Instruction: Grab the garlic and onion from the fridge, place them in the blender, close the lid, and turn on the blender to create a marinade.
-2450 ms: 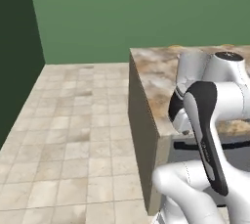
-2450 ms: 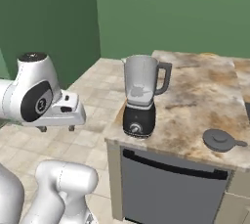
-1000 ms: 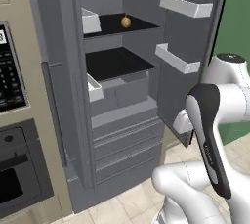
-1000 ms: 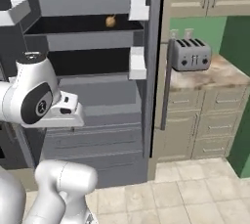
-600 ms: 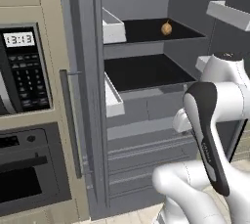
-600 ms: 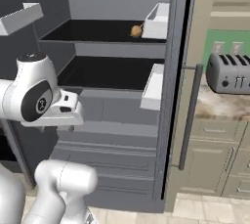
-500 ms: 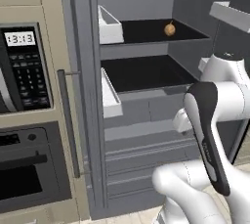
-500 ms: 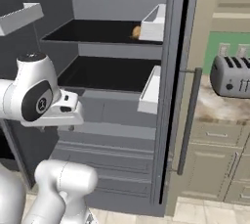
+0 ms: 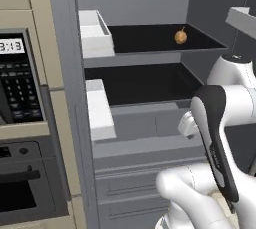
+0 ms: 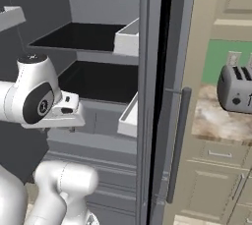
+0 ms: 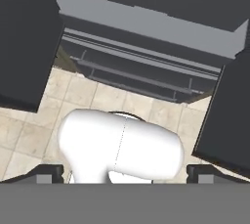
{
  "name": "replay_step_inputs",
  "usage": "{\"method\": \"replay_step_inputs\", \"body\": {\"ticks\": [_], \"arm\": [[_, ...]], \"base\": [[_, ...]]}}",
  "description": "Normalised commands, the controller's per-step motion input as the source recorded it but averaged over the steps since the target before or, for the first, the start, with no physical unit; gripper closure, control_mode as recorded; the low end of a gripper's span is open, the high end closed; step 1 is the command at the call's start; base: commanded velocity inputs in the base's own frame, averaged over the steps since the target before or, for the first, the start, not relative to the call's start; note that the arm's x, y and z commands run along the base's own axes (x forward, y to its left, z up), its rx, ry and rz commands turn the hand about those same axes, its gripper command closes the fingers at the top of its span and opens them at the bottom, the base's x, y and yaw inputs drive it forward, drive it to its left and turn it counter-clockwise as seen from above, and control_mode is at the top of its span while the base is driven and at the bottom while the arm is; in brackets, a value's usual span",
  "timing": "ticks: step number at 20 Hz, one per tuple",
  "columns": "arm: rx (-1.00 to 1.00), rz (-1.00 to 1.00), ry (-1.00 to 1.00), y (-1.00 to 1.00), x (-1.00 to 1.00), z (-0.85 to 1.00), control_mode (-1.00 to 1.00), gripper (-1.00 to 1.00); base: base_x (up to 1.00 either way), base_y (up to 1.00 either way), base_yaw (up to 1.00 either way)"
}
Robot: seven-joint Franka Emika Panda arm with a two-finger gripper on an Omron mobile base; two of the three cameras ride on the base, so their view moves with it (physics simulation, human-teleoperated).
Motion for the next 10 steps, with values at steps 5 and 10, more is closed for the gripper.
{"method": "replay_step_inputs", "body": {"ticks": [5, 10], "arm": [[0.0, 0.0, 0.0, 0.0, 0.0, 0.0, 1.0, -1.0], [0.0, 0.0, 0.0, 0.0, 0.0, 0.0, 1.0, -1.0]], "base": [[0.47, 0.21, -0.03], [0.43, 0.07, -0.09]]}}
